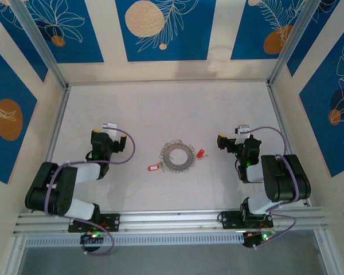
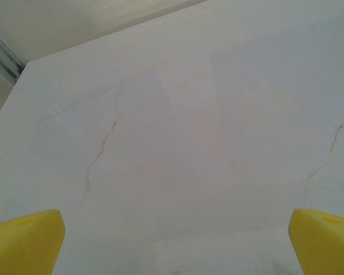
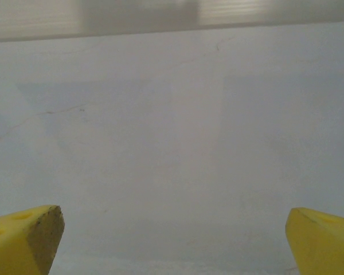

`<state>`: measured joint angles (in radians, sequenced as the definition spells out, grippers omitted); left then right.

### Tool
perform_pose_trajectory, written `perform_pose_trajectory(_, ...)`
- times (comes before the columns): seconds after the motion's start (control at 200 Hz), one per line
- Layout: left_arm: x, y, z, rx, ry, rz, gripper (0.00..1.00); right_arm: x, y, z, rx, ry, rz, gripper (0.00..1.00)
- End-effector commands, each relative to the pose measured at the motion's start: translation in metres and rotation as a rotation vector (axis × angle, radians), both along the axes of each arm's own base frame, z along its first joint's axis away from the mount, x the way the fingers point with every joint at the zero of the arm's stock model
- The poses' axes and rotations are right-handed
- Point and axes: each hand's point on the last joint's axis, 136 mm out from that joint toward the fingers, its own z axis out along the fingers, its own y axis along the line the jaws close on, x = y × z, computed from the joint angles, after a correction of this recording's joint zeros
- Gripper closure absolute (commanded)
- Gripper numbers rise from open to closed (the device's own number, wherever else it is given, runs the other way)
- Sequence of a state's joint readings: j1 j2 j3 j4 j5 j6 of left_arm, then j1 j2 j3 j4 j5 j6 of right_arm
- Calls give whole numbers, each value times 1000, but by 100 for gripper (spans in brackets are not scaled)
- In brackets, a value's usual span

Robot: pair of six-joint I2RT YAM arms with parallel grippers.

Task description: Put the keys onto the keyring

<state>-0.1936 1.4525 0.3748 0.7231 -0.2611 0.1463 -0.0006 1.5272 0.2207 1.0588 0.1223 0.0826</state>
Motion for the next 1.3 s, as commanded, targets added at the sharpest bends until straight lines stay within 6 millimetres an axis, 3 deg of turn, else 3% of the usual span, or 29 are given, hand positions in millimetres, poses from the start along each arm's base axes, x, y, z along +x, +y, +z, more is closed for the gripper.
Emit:
perform_pose_trajectory(0.0,15,6,15,-91,-76,23,0,15,4,26,34,-74,24,1)
perform_pose_trajectory(0.06,17,17,3,-154,-53,46,0,20,2,25,48,-60,23,1)
perform_pose_trajectory(0.155,18,20,4,-168,-55,45,0,33,-7,18,60,28,-38,1)
perform_pose_trajectory(1.295,18,19,3,-165,-60,40,0,35,0,18,18,36,-21,1)
